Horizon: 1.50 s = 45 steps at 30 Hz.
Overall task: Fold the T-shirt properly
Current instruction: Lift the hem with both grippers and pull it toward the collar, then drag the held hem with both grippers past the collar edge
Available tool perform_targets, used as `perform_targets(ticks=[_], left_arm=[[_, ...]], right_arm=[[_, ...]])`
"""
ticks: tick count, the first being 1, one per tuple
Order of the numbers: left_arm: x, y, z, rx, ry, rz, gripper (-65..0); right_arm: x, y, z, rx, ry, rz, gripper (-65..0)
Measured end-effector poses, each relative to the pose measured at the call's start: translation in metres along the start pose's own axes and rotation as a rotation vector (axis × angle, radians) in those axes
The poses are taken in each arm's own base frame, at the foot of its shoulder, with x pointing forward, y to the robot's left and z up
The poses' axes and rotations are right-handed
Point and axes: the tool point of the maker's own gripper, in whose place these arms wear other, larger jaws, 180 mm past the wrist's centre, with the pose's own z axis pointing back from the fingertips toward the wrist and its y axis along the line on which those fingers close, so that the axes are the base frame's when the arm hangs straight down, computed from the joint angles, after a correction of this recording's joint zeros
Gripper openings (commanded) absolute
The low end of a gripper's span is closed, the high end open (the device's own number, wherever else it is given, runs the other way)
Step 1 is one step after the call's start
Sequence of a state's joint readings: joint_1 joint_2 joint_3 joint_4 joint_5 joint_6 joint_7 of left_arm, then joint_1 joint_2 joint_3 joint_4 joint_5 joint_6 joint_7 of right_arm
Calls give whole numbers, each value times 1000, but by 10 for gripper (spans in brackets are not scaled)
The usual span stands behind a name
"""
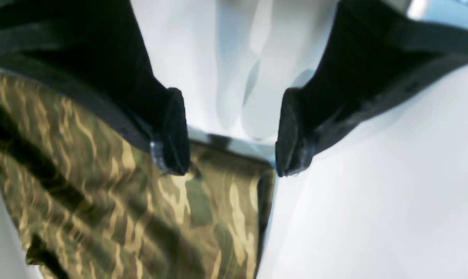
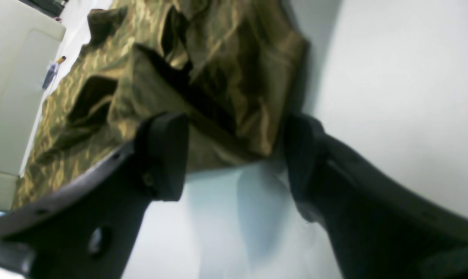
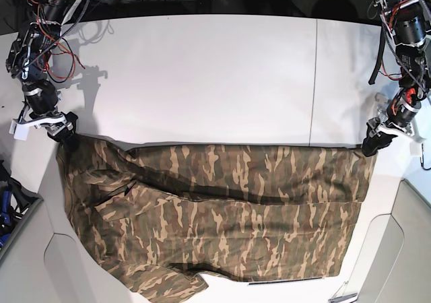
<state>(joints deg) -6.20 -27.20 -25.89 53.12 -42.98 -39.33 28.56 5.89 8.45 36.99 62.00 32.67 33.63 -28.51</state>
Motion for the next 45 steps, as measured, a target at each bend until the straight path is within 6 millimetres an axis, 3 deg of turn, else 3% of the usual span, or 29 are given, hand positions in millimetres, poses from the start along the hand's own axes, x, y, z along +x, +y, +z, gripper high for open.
perform_targets(ticks=[6, 14, 17, 20, 26, 31, 35, 45], left_arm=[[-8, -9, -6, -16, -9, 20, -258], [-5, -14, -15, 0, -24, 42, -260], [-3, -15, -17, -1, -28, 42, -289], [0, -17, -19, 1, -27, 38, -368], [-3, -17, -20, 5, -13, 36, -518], [0, -19, -22, 1, -12, 34, -650], [9, -28, -25, -37, -14, 8, -650], [10, -26, -17, -62, 57, 39, -650]], right_arm=[[4, 4, -9, 11, -3, -19, -260], [8, 8, -15, 20, -7, -23, -273], [4, 10, -17, 21, 7, -15, -371], [-2, 12, -20, 21, 32, 5, -496], [-1, 14, -21, 22, 36, 10, -650], [1, 17, -23, 29, 39, 15, -650], [1, 18, -24, 32, 45, 18, -650], [-14, 30, -17, 49, 187, 66, -650]])
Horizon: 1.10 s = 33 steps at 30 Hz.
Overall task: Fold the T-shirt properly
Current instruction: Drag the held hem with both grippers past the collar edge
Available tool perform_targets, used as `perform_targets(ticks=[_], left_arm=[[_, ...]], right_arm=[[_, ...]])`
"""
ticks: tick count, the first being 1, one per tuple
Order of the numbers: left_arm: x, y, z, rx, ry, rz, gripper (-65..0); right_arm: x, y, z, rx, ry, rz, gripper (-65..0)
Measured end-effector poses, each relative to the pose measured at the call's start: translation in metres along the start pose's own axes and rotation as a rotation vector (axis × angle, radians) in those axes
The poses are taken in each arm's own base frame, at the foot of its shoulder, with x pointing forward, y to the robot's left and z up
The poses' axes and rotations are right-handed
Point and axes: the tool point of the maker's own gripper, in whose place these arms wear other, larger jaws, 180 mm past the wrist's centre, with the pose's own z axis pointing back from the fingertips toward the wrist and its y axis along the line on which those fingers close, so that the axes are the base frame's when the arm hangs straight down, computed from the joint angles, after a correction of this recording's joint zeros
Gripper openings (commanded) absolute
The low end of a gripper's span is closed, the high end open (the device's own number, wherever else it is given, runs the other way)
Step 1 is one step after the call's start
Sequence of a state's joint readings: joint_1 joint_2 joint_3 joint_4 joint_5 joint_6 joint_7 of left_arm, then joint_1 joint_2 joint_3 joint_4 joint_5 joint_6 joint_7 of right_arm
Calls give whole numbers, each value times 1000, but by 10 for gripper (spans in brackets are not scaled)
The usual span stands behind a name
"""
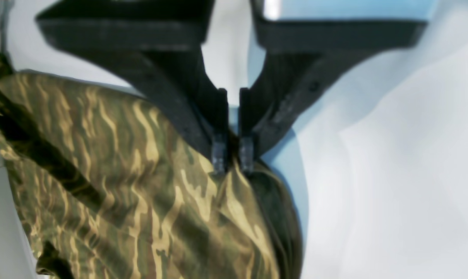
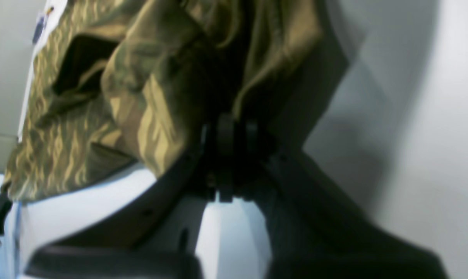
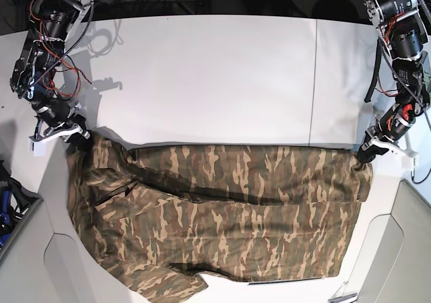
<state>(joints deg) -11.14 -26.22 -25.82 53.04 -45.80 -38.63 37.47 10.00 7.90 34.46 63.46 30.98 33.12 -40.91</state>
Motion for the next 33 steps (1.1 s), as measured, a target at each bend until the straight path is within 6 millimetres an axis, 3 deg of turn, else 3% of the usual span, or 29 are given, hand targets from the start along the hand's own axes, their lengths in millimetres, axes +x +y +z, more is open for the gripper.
perform_targets(ticks=[12, 21, 25, 28, 33], left_arm=[[4, -14, 16, -45, 44, -45, -650], [-21, -22, 54, -43, 78, -175, -650], [-21, -10, 78, -2, 55, -185, -650], [-33, 0, 96, 29, 92, -182, -650], [-43, -7, 111, 23, 117, -224, -650]], right_arm=[[-13, -2, 33, -18, -2, 53, -650], [-30, -9, 64, -55, 12, 92, -650], [-28, -13, 81, -80, 1, 115, -650], [-29, -15, 96, -84, -13, 107, -650], [-36, -24, 113, -84, 14, 112, -650]])
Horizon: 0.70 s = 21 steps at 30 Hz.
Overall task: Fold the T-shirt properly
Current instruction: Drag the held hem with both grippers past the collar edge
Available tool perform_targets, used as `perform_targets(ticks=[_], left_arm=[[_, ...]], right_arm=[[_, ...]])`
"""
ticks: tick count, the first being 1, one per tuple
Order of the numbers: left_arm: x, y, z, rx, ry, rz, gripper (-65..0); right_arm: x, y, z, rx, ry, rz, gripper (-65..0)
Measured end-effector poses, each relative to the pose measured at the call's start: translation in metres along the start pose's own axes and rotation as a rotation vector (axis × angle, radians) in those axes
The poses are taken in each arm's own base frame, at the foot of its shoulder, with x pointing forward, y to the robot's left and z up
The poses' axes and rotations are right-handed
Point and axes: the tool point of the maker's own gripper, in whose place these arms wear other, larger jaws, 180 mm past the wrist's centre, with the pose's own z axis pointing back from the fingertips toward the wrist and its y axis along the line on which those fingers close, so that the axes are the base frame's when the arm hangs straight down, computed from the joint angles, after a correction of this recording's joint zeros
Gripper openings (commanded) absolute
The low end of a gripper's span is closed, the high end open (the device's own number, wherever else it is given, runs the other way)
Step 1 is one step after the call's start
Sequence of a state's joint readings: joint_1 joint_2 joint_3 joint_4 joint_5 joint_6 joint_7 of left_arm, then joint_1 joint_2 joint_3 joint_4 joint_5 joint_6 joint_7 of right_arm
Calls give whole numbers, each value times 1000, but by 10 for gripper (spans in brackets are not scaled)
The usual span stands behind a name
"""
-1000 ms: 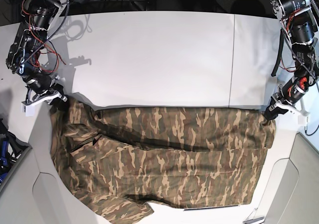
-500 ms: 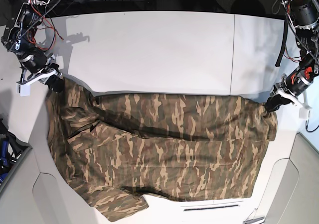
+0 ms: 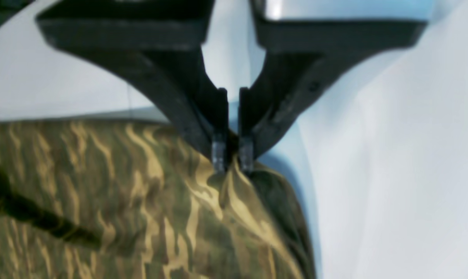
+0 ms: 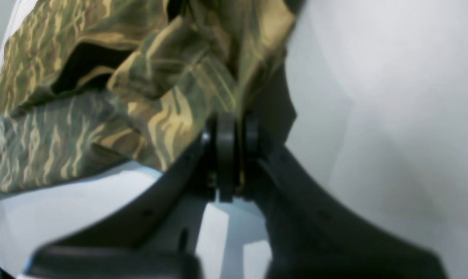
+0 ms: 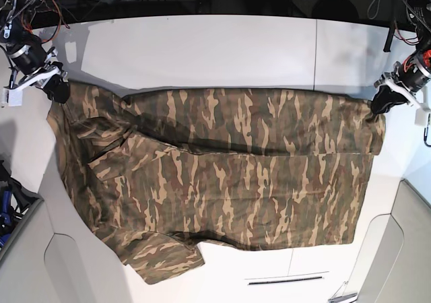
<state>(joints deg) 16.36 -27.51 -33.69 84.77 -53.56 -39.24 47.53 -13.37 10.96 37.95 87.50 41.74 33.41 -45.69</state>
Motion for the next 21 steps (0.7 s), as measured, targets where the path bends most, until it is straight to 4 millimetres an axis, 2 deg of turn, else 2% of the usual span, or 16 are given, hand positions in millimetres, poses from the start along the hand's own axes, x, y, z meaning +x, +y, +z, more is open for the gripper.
perform_targets(ticks=[3, 9, 15, 19, 21], left_arm=[[-5, -3, 7, 0, 12, -18, -650], [-16, 5, 23, 26, 25, 1, -650], [-36, -4, 38, 5, 71, 2, -650], [-41, -8, 43, 3, 88, -11, -650], [-43, -8, 46, 2, 94, -14, -650]], right_arm=[[-5, -9, 9, -15, 23, 10, -650], [-18, -24, 25, -49, 79, -8, -650], [-12, -30, 39, -33, 59, -72, -650], [-14, -30, 45, -18, 59, -100, -650], [-21, -31, 49, -20, 73, -109, -650]])
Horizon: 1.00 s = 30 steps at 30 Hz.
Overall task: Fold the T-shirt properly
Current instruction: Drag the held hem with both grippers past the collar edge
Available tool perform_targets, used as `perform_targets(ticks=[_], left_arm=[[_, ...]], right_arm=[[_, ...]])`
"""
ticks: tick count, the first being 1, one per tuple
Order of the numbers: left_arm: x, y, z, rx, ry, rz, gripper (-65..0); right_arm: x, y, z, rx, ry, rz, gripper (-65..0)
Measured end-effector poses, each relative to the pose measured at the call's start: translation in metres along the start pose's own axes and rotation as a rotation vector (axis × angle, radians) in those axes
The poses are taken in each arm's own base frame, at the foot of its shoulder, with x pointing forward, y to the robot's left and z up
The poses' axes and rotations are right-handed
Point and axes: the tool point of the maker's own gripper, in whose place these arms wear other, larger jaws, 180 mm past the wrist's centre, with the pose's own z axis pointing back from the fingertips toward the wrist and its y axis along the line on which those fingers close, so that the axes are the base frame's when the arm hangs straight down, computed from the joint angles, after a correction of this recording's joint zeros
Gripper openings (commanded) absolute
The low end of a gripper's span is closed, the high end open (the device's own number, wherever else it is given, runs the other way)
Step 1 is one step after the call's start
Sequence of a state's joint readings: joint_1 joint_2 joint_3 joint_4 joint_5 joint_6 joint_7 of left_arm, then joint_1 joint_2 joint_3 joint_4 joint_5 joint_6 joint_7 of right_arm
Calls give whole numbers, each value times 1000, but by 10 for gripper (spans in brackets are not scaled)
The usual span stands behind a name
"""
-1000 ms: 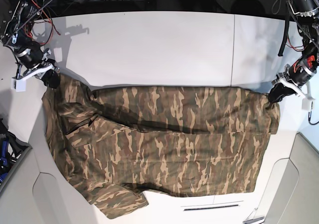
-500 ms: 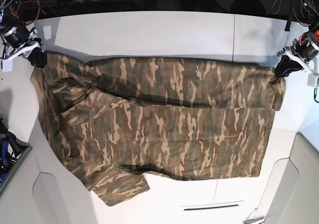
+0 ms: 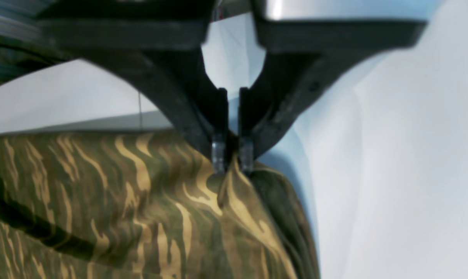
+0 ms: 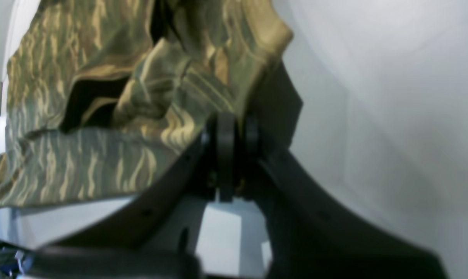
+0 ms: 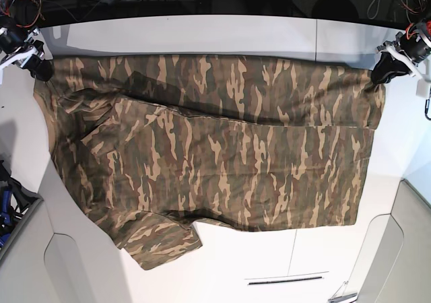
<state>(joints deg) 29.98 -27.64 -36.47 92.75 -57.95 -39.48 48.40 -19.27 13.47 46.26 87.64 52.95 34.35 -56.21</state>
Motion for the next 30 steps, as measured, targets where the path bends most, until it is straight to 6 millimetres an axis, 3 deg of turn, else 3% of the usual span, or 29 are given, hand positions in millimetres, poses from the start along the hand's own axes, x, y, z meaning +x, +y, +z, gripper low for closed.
perform_targets(ticks=[7, 19, 30], left_arm=[[-15, -1, 7, 2, 40, 1, -650], [-42, -6, 24, 7, 117, -8, -650], [-46, -9, 27, 7, 132, -20, -650]], right_arm=[[-31, -11, 17, -26, 62, -34, -650], [-36, -19, 27, -51, 68, -43, -650], [-46, -24, 34, -68, 93, -52, -650]])
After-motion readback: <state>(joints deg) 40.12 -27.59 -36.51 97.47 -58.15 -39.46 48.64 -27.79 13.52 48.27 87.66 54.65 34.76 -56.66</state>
